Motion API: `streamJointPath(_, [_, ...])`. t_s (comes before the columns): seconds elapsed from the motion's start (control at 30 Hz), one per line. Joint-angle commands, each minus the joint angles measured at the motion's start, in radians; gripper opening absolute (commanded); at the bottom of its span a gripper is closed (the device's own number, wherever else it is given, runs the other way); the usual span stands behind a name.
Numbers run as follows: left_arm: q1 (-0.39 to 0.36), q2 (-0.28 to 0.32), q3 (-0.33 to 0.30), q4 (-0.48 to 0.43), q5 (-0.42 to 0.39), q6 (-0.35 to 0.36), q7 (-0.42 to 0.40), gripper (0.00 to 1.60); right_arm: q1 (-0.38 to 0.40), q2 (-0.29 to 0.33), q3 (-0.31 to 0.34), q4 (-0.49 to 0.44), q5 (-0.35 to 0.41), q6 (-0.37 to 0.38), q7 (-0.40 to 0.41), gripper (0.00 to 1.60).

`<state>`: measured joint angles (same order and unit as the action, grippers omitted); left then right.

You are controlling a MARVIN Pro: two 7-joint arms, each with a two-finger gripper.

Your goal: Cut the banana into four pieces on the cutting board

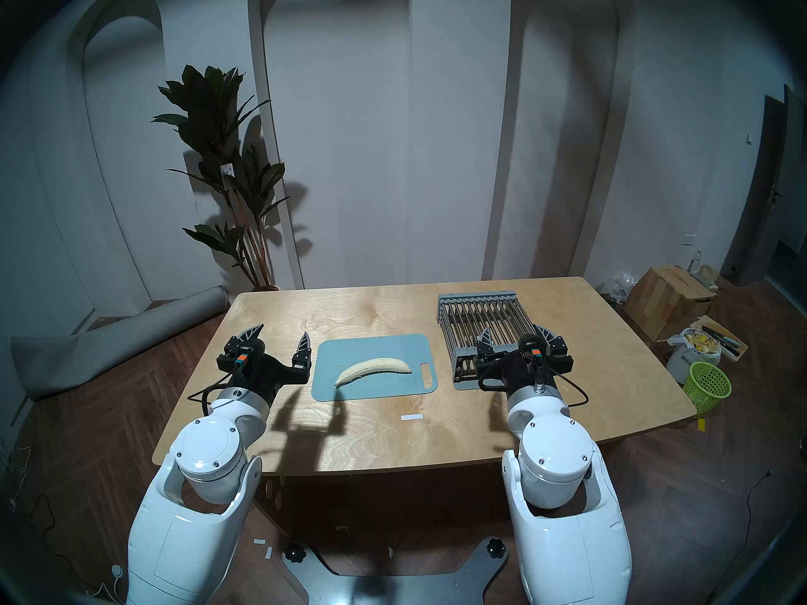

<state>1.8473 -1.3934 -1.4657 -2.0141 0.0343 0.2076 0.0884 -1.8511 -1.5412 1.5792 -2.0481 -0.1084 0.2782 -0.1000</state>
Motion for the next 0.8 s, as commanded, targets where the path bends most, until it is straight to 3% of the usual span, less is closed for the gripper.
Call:
streamJointPath(0.0, [-0.005, 0.000, 0.001, -0.017, -0.001, -0.004, -0.001, 1.60, 0.114, -0.023, -0.005, 0.033, 0.025, 0.046, 0.000, 1.60])
streamJointPath(0.53, [-0.006, -0.001, 0.002, -0.015, 0.000, -0.005, 0.000, 1.60, 0.268, -0.053, -0.074, 0.025, 0.234, 0.242, -0.092, 1.60])
streamJointPath(0.77, [-0.005, 0.000, 0.002, -0.017, -0.001, -0.004, -0.001, 1.60, 0.341, -0.060, -0.115, 0.021, 0.219, 0.382, -0.178, 1.60])
